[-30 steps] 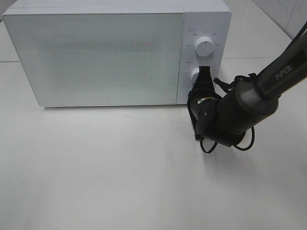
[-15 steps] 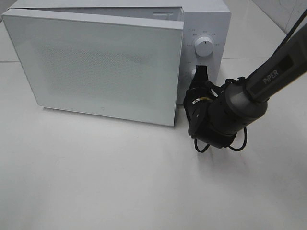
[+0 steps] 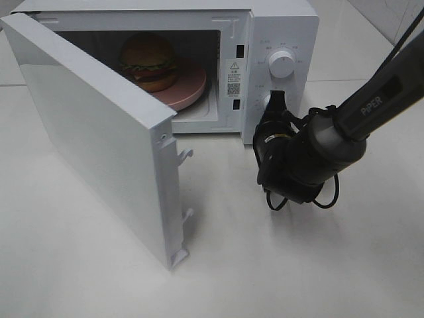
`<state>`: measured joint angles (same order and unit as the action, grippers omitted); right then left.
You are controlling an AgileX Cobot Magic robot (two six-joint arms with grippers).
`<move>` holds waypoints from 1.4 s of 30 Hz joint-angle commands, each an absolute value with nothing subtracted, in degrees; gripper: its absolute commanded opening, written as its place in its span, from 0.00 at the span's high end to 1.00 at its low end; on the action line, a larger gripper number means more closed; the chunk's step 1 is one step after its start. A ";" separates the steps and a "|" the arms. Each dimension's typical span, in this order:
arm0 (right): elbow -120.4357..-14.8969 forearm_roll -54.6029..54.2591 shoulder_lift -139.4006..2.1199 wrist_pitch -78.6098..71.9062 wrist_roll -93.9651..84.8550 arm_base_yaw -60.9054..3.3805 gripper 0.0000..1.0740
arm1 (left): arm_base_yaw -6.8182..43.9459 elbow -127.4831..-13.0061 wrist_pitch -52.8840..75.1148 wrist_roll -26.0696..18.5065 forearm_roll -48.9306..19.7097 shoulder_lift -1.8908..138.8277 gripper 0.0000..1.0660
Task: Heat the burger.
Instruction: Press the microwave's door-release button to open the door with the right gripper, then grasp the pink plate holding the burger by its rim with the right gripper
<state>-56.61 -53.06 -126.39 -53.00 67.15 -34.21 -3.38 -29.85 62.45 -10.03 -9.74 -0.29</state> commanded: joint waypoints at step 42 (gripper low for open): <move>-41.14 -32.95 -95.05 -14.09 26.87 -32.20 1.00 | -3.55 -29.74 61.71 -10.14 -9.91 -1.26 0.08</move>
